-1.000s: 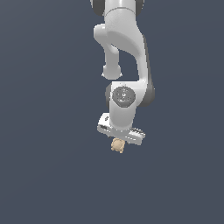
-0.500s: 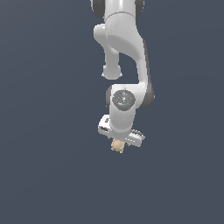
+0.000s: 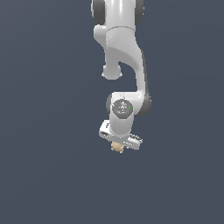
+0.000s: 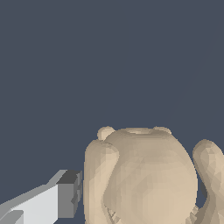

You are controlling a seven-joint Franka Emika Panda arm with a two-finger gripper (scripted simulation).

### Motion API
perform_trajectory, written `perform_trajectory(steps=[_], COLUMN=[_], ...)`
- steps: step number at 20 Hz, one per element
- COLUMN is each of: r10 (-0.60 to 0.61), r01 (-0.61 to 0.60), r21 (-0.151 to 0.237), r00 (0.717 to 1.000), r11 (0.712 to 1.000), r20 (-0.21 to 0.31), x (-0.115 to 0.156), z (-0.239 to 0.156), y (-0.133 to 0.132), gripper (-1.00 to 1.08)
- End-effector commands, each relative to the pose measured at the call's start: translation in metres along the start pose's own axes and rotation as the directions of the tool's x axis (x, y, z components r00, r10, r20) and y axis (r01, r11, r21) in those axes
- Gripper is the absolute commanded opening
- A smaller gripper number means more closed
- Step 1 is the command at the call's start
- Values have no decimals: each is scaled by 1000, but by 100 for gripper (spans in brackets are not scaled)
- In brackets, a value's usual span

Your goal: Pick up the object and move it to a goal position.

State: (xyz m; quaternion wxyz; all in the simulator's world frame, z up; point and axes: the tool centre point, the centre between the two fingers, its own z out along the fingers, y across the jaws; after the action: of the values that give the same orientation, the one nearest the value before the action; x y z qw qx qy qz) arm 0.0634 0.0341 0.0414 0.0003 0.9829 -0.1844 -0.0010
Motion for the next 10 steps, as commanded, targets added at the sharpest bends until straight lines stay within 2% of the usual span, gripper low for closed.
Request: perform_trajectory(steps=[1, 2, 3, 10], r10=[0, 0, 0, 0], r01=[0, 0, 0, 0], r21=[1, 1, 1, 1], r00=[1000, 1000, 1000, 1000], r11=[1000, 1000, 1000, 1000], r20=[-2, -2, -2, -2], x=[1, 1, 1, 1], z=[1, 1, 1, 1], y=[-1, -1, -1, -1], gripper=[100, 100, -100, -100])
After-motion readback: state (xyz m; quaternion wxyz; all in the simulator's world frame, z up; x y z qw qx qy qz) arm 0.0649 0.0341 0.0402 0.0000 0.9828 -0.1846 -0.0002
